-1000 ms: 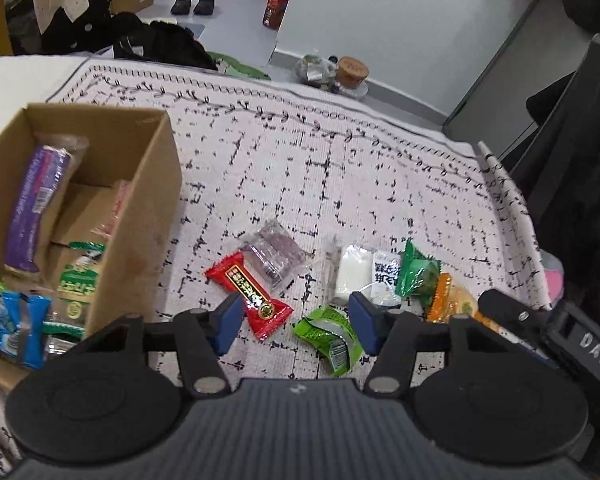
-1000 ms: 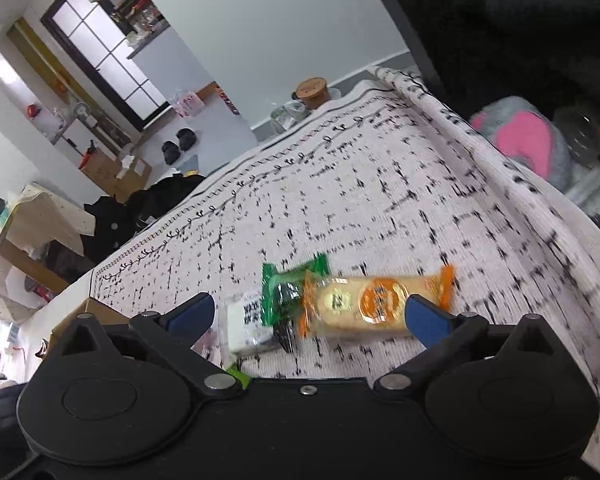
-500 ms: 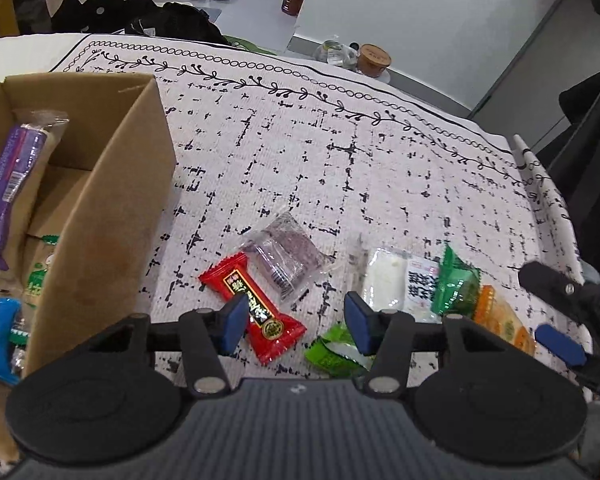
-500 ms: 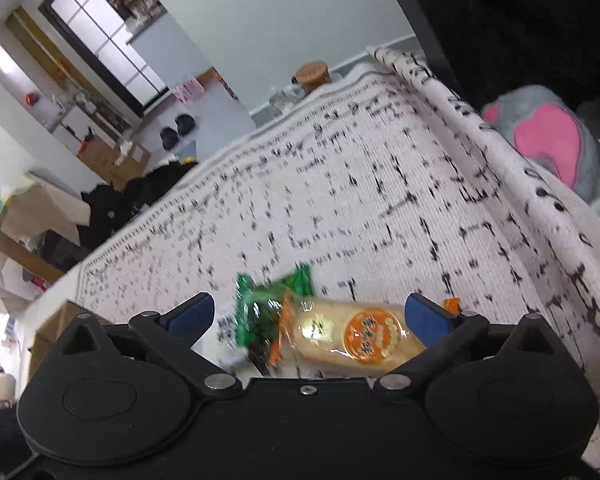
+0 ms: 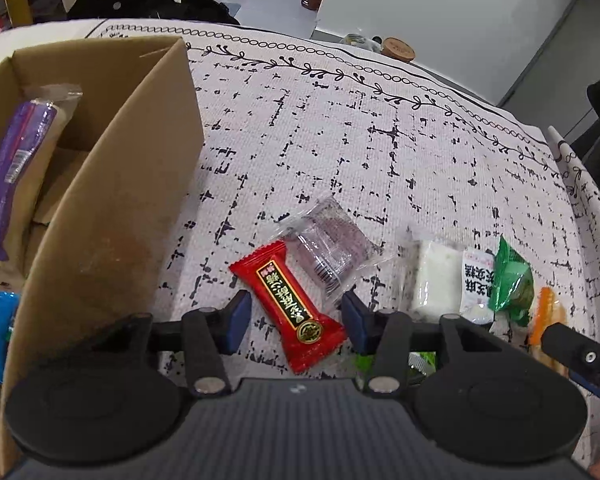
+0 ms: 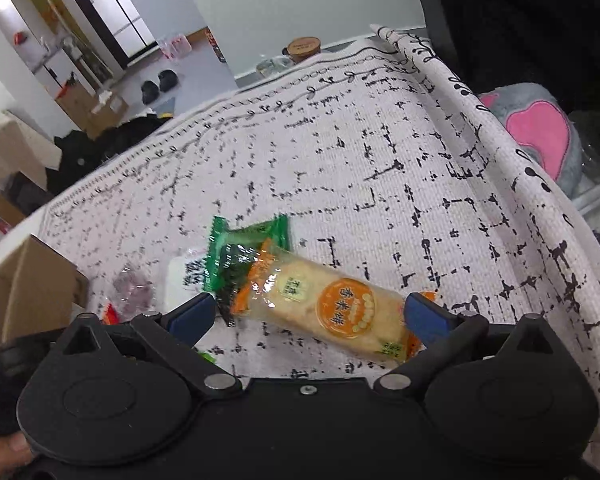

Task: Organize snacks
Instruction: 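Grasp the red packet with left while right grasps the yellow cracker packet, then carry the red packet with left while right carries cracker packet over box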

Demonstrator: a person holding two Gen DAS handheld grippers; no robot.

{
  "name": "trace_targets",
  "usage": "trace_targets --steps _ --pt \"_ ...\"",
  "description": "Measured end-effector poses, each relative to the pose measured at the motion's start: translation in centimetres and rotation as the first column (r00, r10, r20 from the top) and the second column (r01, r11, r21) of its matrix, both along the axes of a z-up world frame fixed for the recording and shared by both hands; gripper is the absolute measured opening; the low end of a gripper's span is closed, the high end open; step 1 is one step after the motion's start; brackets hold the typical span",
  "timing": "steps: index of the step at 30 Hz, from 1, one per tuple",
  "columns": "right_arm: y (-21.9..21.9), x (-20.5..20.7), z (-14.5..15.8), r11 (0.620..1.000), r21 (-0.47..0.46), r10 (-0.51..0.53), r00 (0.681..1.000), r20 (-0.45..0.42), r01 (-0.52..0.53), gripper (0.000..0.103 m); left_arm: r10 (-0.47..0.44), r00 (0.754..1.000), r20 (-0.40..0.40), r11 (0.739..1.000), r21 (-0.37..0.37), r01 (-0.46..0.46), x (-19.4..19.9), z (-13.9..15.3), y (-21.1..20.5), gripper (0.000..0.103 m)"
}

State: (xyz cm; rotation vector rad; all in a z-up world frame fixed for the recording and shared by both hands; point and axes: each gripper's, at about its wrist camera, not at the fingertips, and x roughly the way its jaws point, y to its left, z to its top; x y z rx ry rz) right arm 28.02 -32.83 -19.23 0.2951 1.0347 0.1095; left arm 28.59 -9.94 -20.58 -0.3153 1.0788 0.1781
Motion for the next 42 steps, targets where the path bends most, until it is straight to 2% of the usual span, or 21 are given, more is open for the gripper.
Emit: trace_targets --steps 2,4,7,15,19,24,31,34,36,38,39,42 --pt "-0.2 0.2 -0.3 1.000 -0.006 -0.012 1.000 -0.010 0.012 0.097 0.008 1.000 -0.002 1.000 0.002 -0.008 -0.1 0.0 0.2 0.038" --pt "-0.1 0.2 -0.1 1.000 -0.021 -0.018 1.000 0.005 0.019 0.097 0.020 1.000 -0.007 1.000 0.009 -0.020 -0.2 0.0 0.5 0.025" --pt "-0.2 0.3 0.1 0.999 -0.036 -0.030 0.999 0.030 0.031 0.096 0.013 1.000 -0.003 1.000 0.011 -0.013 -0.5 0.2 0.7 0.021" --pt "-0.5 1.4 0.4 0.993 -0.089 -0.071 0.994 0.089 0.079 0.096 0.002 1.000 0.004 1.000 -0.019 -0.002 -0.8 0.3 0.8 0.019" --pt "0.2 1.8 0.7 0.992 -0.121 -0.029 0.992 0.119 0.044 0.097 -0.003 1.000 0.004 1.000 -0.030 0.003 -0.9 0.3 0.9 0.019" --pt "1.0 2.0 1.4 0.994 -0.102 0.049 0.983 0.179 -0.031 0.099 -0.004 1.000 0.006 0.999 -0.042 0.004 -0.9 0.4 1.0 0.019" --pt "1.5 2.1 -0.3 0.987 -0.136 0.099 0.994 0.055 -0.091 0.095 -0.012 1.000 0.012 0.999 -0.049 0.013 -1.0 0.5 1.1 0.019" --pt "1.2 1.9 -0.6 0.988 -0.138 0.080 0.996 0.031 -0.075 0.078 -0.011 1.000 0.014 0.998 -0.056 0.012 -1.1 0.5 1.2 0.019" --pt "1.1 1.6 -0.6 0.984 -0.167 0.070 0.997 0.038 -0.062 0.055 -0.008 1.000 0.016 0.998 -0.061 0.009 -1.1 0.6 1.2 0.019" --pt "0.8 1.4 -0.4 0.985 -0.168 0.055 0.998 0.041 -0.047 0.041 -0.006 1.000 0.017 0.998 -0.064 0.007 -1.2 0.8 1.3 0.019" --pt "0.4 1.2 -0.4 0.988 -0.149 0.043 0.998 0.042 -0.036 0.036 -0.004 1.000 0.018 0.998 -0.067 0.006 -1.3 0.9 1.3 0.019" --pt "0.0 0.8 0.3 0.994 -0.106 0.013 0.998 0.063 -0.007 0.033 -0.004 1.000 0.027 0.997 -0.072 0.006 -1.5 1.4 1.5 0.019"
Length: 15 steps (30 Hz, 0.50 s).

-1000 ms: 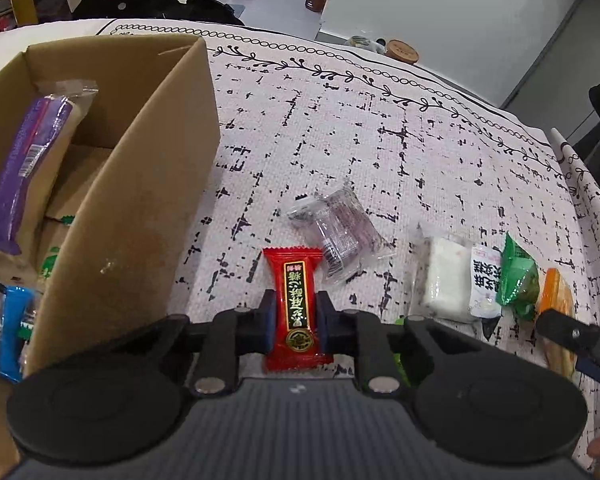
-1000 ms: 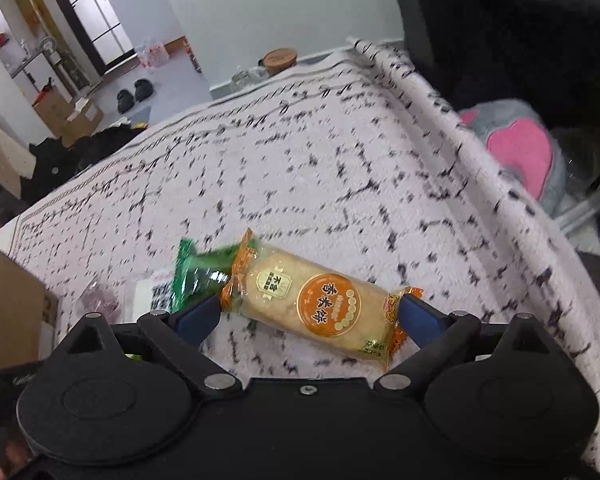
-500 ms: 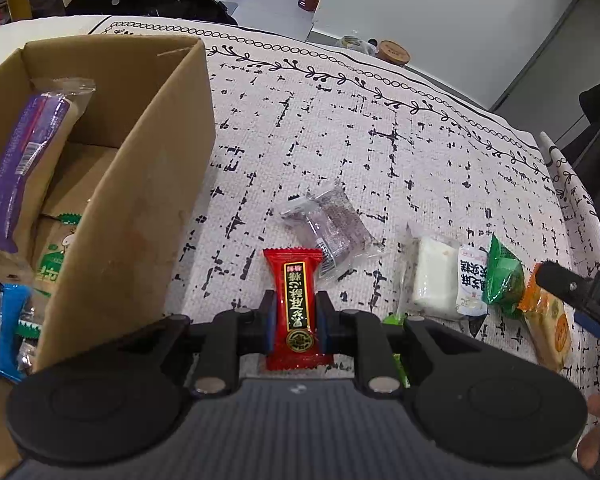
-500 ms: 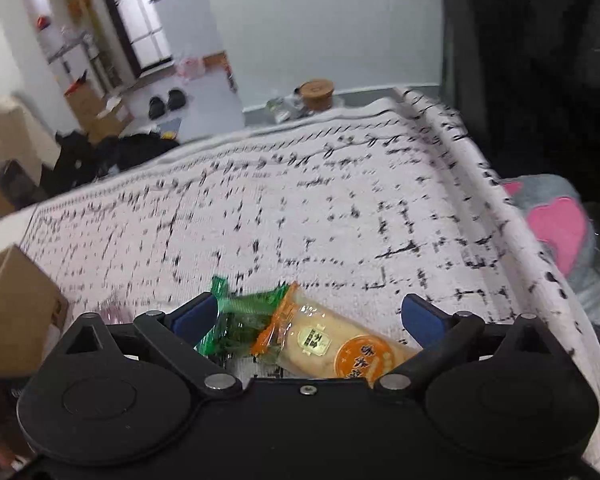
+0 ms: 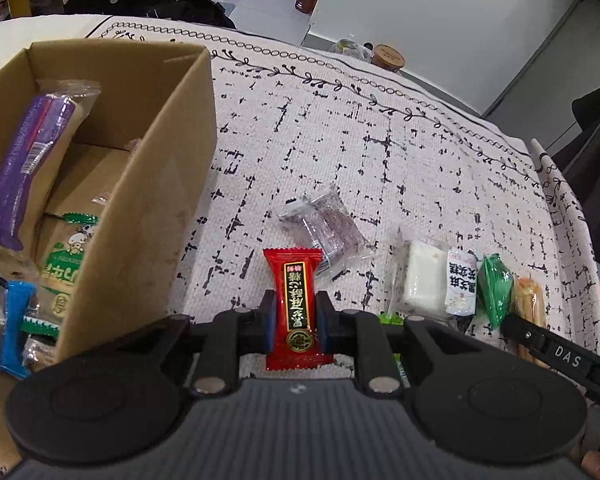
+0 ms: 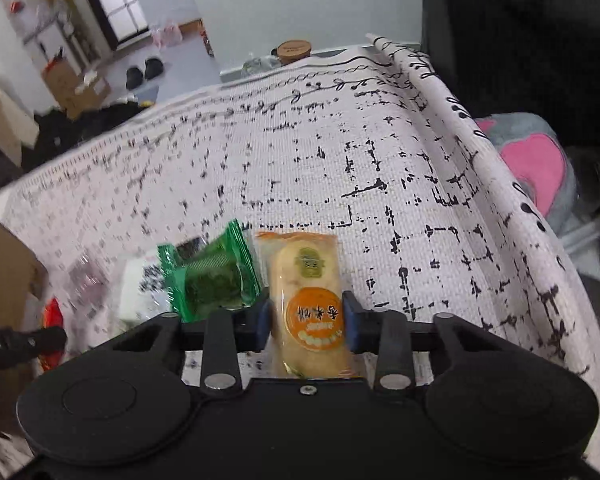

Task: Organize snacks
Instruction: 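Carry the red packet with left while right carries cracker packet over box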

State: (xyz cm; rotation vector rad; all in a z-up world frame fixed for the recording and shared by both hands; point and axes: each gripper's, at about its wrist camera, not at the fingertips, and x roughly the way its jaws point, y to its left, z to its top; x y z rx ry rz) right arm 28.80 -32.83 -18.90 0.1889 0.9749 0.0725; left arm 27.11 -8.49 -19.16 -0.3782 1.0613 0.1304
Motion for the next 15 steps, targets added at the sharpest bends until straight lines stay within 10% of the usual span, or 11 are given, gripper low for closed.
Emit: trace_targets --steps 15 --pt "3.3 -1.8 6.0 0.999 0.037 0.009 0.992 0.126 -0.014 0.033 -0.065 0.988 0.141 0.996 -0.054 0.073 -2.1 6.1 0.9 0.019"
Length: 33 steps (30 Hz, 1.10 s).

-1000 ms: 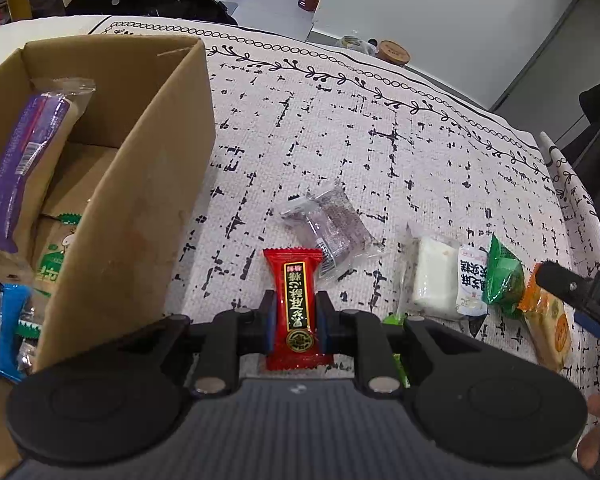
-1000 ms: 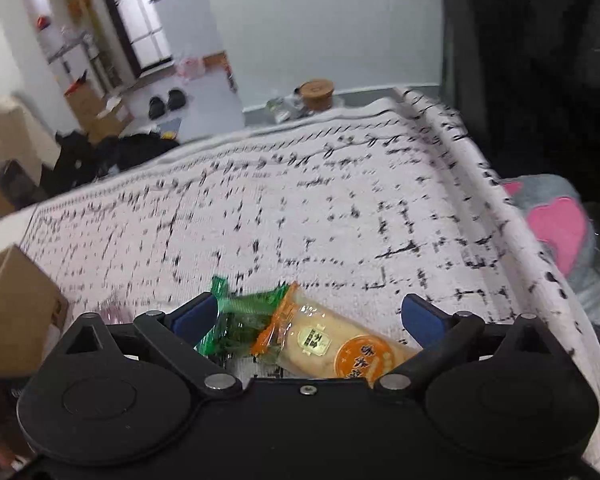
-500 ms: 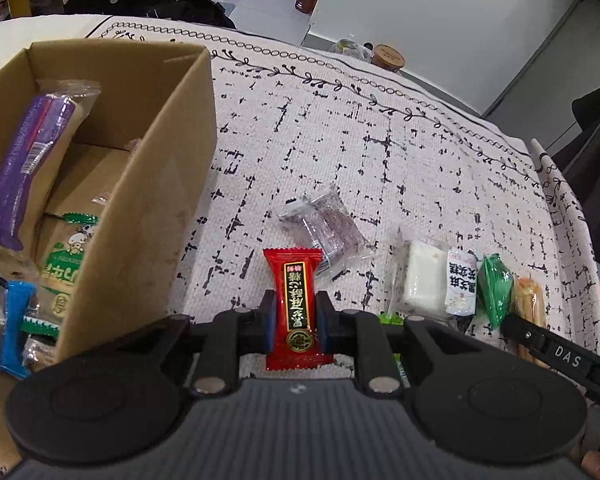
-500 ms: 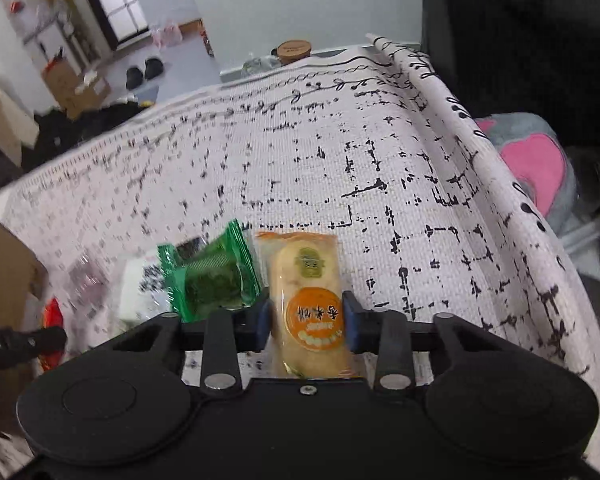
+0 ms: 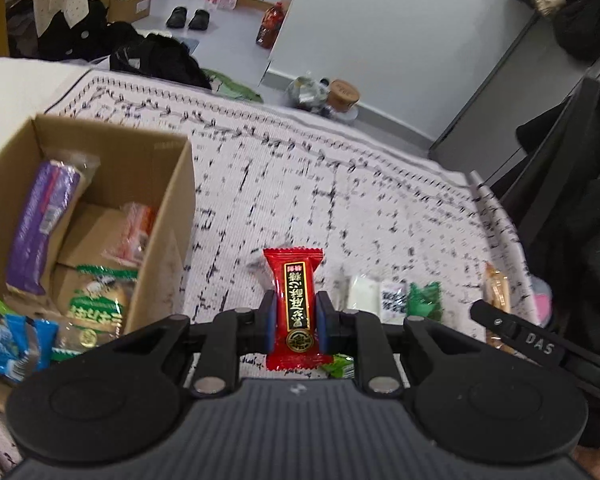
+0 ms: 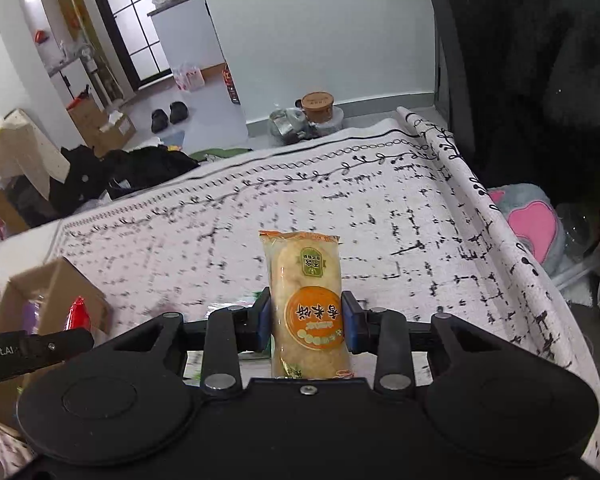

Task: Organize snacks
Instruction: 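Carry the red packet with left while right carries cracker packet over box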

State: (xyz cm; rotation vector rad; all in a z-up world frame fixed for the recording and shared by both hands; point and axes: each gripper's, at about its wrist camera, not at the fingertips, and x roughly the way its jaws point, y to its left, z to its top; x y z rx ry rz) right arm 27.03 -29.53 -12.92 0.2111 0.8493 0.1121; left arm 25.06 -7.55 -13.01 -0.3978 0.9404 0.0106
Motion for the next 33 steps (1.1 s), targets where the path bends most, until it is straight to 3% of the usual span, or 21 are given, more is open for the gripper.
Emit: trace_targets --steps 18,33 --pt "8.6 -2.0 4.6 0.995 0.081 0.054 0.996 0.070 -0.060 0.034 0.061 0.997 0.048 0.997 -0.055 -0.058 -1.8 5.1 7.2 0.019" --pt "16.2 -1.7 5.3 0.986 0.090 0.138 0.988 0.068 -0.143 0.034 0.176 0.984 0.039 0.978 -0.121 -0.171 -2.5 5.6 14.4 0.019"
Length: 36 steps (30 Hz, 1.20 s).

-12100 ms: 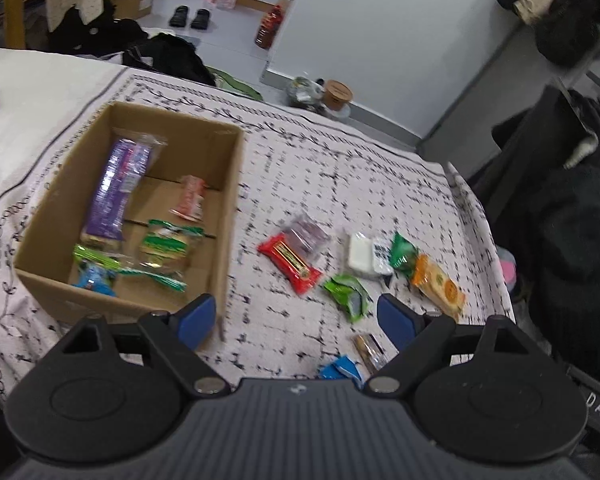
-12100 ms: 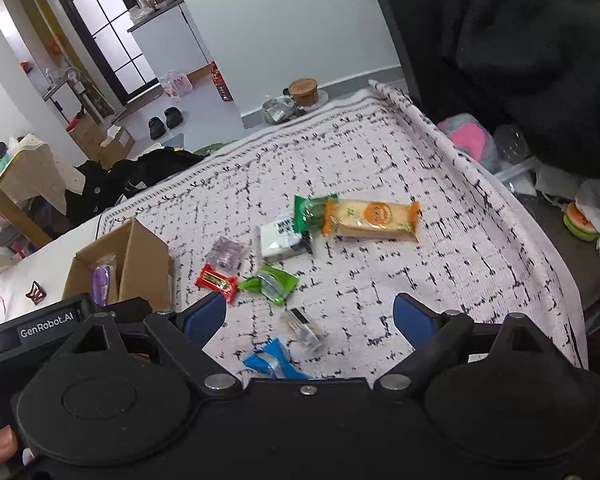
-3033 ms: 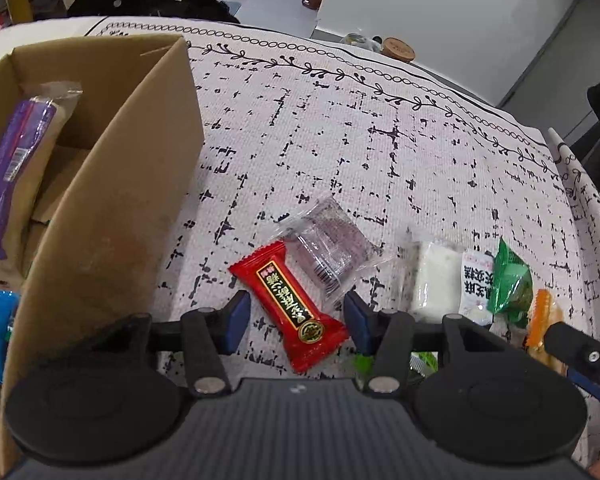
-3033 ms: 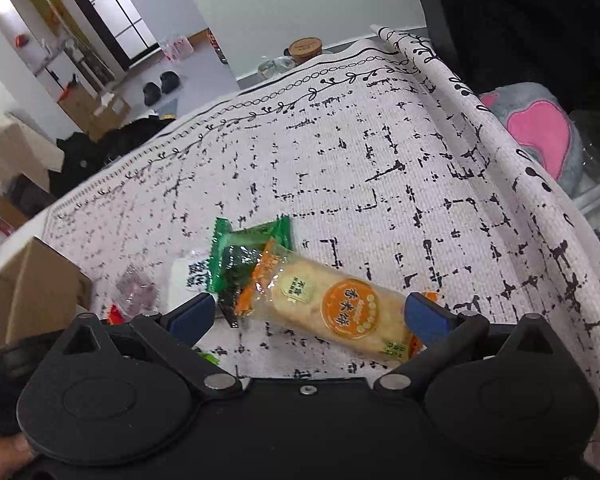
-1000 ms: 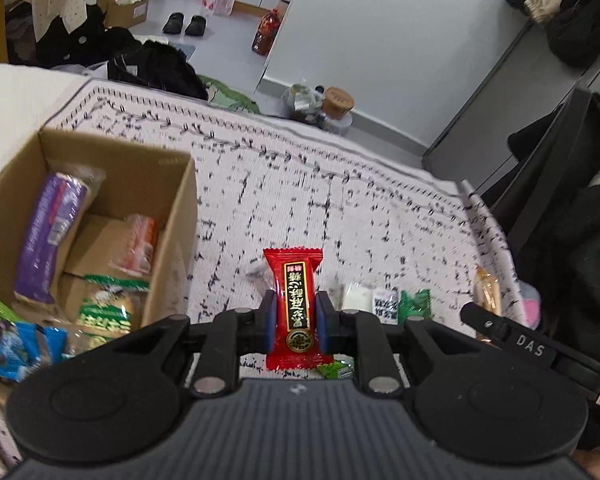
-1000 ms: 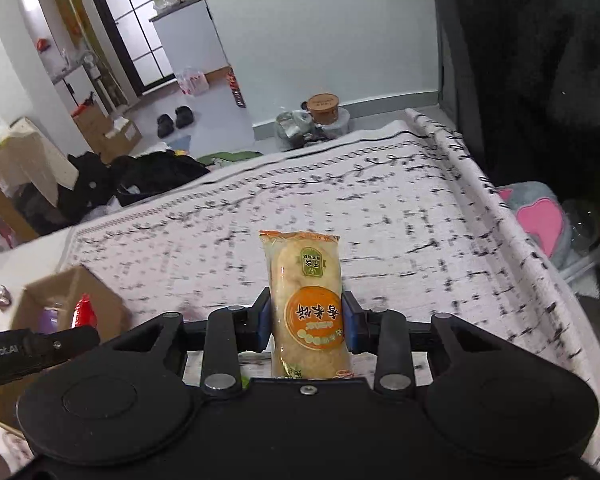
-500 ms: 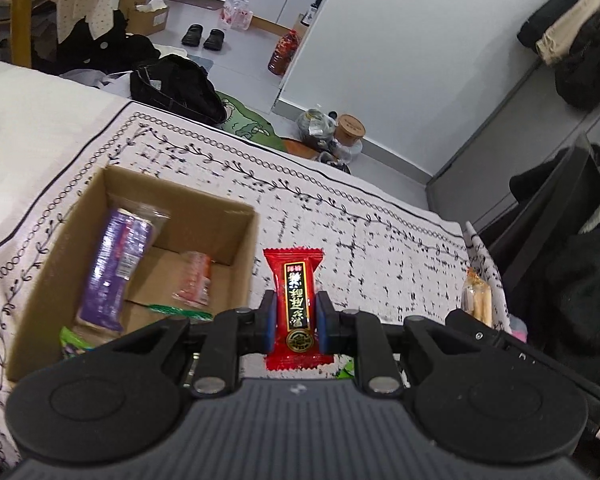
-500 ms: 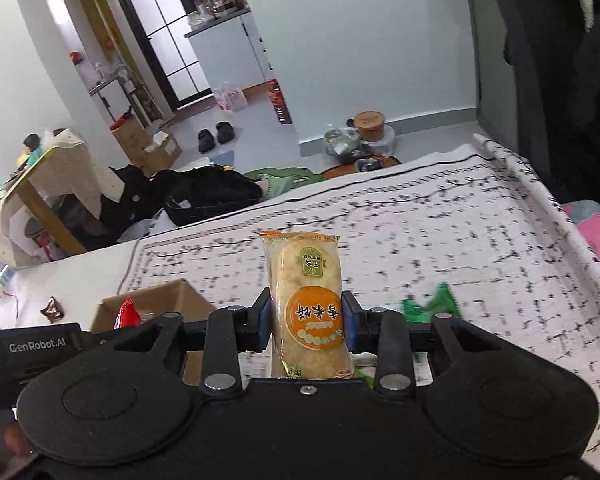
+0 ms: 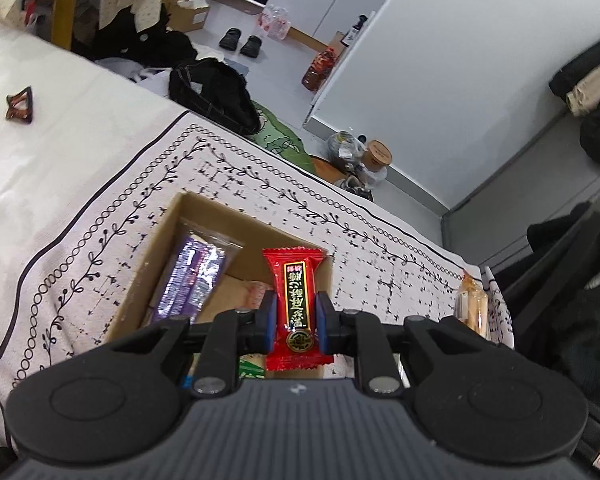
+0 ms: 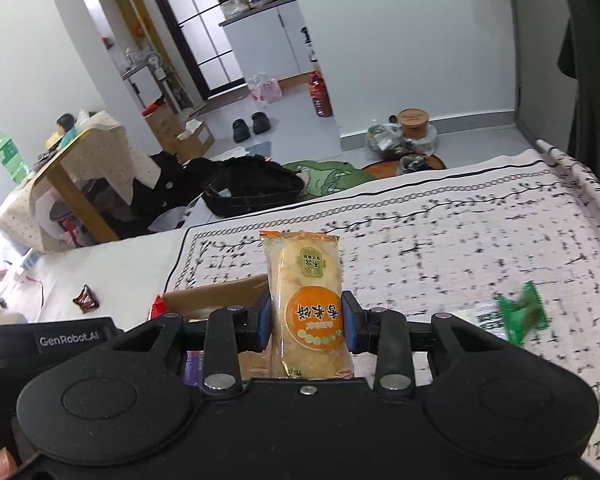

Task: Organize snacks
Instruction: 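Carry the red packet with left while right carries cracker packet over box, then open the left gripper over the box while right drops the cracker packet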

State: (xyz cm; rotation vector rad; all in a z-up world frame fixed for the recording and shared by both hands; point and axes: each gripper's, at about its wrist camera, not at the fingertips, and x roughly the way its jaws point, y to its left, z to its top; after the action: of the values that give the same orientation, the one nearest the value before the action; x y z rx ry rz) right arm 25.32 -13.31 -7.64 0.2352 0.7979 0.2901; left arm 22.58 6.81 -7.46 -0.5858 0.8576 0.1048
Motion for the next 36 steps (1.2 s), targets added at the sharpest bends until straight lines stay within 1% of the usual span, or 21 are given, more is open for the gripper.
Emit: trace_targets --steps 4,6,8,10,14,17,19,20,22,23,24,25,26,27,28,30,31,32,36 --pt "1.8 0.3 -0.1 1.000 -0.003 0.018 1.000 -0.009 -0.018 0.034 0.023 1.000 -0.008 0.999 -0.030 -0.024 0.0 -0.4 1.5 0.019" --pt "2.5 0.5 -0.3 1.000 -0.002 0.026 1.000 -0.015 -0.026 0.034 0.035 0.999 -0.021 0.998 -0.057 -0.036 0.0 -0.8 2.2 0.019" --pt "3.2 0.7 -0.5 1.000 -0.005 0.029 0.999 -0.023 -0.029 0.034 0.051 0.998 -0.036 0.997 -0.059 -0.053 0.0 -1.1 2.8 0.019" --pt "3.9 0.8 -0.8 0.999 -0.005 0.035 0.999 -0.031 -0.035 0.034 0.063 0.996 -0.056 0.996 -0.057 -0.066 0.2 -1.5 3.3 0.024" --pt "5.1 1.3 -1.3 0.999 -0.004 0.046 0.998 -0.050 -0.046 0.034 0.100 0.990 -0.095 0.988 -0.110 -0.111 0.2 -2.4 4.9 0.025" --pt "6.1 1.6 -1.7 0.999 0.015 0.053 0.997 -0.062 -0.053 0.034 0.138 0.985 -0.104 0.981 -0.119 -0.150 0.0 -2.6 5.9 0.030" --pt "6.6 1.8 -1.8 0.997 0.047 0.064 0.996 -0.062 -0.061 0.035 0.161 0.981 -0.108 0.977 -0.121 -0.173 -0.1 -2.7 6.5 0.038" --pt "6.7 1.9 -1.8 0.996 0.058 0.070 0.996 -0.062 -0.066 0.037 0.172 0.979 -0.109 0.975 -0.123 -0.184 -0.2 -2.7 6.7 0.040" --pt "7.0 2.0 -2.0 0.997 0.050 0.066 0.995 -0.078 -0.062 0.049 0.188 0.976 -0.112 0.971 -0.126 -0.202 -0.3 -2.9 7.2 0.046" --pt "6.9 2.0 -2.0 0.998 0.038 0.056 0.995 -0.080 -0.053 0.058 0.191 0.975 -0.114 0.970 -0.127 -0.205 -0.2 -3.0 7.3 0.046" --pt "6.8 1.9 -2.0 0.999 0.028 0.048 0.996 -0.080 -0.046 0.063 0.192 0.974 -0.118 0.970 -0.128 -0.207 -0.2 -3.0 7.5 0.047" --pt "6.5 1.8 -2.0 0.999 0.019 0.040 0.996 -0.082 -0.039 0.066 0.193 0.974 -0.121 0.970 -0.129 -0.208 -0.2 -3.1 7.6 0.049" --pt "6.2 1.8 -2.0 0.999 0.018 0.030 0.996 -0.086 -0.029 0.071 0.193 0.973 -0.126 0.969 -0.129 -0.209 -0.1 -3.2 7.7 0.050" --pt "5.8 1.7 -2.0 1.000 0.020 0.019 0.996 -0.090 -0.018 0.075 0.195 0.972 -0.129 0.969 -0.129 -0.211 -0.1 -3.2 7.7 0.055" --pt "5.3 1.6 -1.9 1.000 0.022 0.005 0.996 -0.093 -0.003 0.076 0.198 0.971 -0.131 0.968 -0.128 -0.214 0.0 -3.2 7.8 0.061" --pt "4.4 1.5 -1.9 1.000 0.012 -0.024 0.995 -0.095 0.025 0.082 0.206 0.969 -0.135 0.967 -0.122 -0.223 0.0 -3.2 7.7 0.068" --pt "4.0 1.4 -1.8 0.999 -0.001 -0.039 0.995 -0.093 0.039 0.084 0.208 0.968 -0.137 0.967 -0.119 -0.225 0.0 -3.2 7.7 0.070" --pt "3.7 1.2 -1.7 0.999 -0.013 -0.047 0.995 -0.088 0.046 0.085 0.207 0.968 -0.139 0.967 -0.118 -0.224 0.0 -3.3 7.6 0.071" --pt "2.5 0.8 -1.6 0.997 -0.051 -0.057 0.995 -0.080 0.053 0.086 0.181 0.972 -0.151 0.974 -0.110 -0.199 0.3 -3.4 6.9 0.078"
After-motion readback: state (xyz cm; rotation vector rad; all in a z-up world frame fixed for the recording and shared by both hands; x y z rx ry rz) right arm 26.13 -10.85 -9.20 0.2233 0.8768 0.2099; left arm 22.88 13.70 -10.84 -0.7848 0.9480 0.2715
